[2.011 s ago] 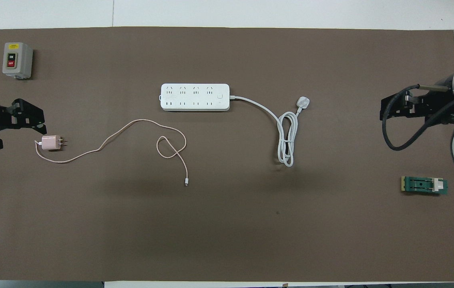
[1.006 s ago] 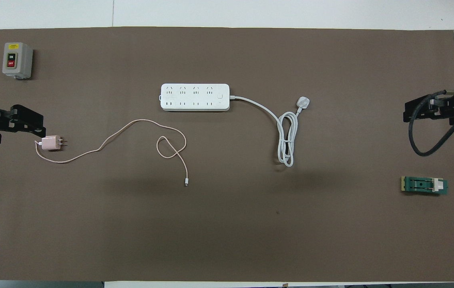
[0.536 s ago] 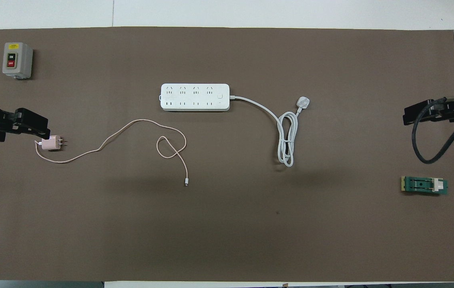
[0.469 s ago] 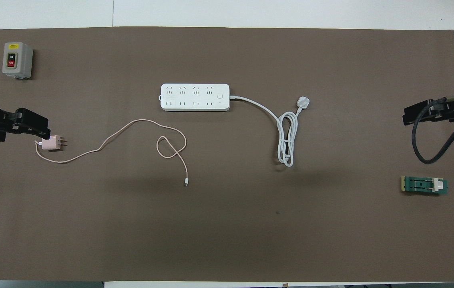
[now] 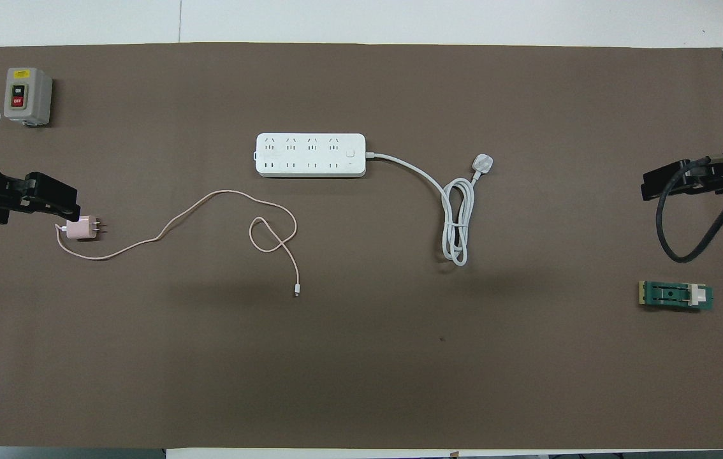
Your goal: Unplug charger and place it aside
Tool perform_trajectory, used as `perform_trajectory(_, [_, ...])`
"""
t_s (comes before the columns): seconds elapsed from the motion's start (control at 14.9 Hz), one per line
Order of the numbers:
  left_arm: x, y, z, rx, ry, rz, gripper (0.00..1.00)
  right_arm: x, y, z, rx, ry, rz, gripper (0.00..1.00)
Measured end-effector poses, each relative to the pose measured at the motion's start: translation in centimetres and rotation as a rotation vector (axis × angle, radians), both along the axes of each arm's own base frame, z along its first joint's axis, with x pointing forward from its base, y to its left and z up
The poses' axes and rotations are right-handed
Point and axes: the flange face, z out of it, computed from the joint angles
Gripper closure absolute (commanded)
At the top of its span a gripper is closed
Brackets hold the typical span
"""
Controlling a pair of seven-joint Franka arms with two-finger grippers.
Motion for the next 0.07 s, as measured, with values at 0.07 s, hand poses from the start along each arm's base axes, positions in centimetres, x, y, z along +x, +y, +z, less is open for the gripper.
perform_trajectory(0.07, [0.05,0.11,0.02,0.0,-0.003,0.002,0.0,0.0,0.03,0.0,0.0,0.0,0.0,0.0])
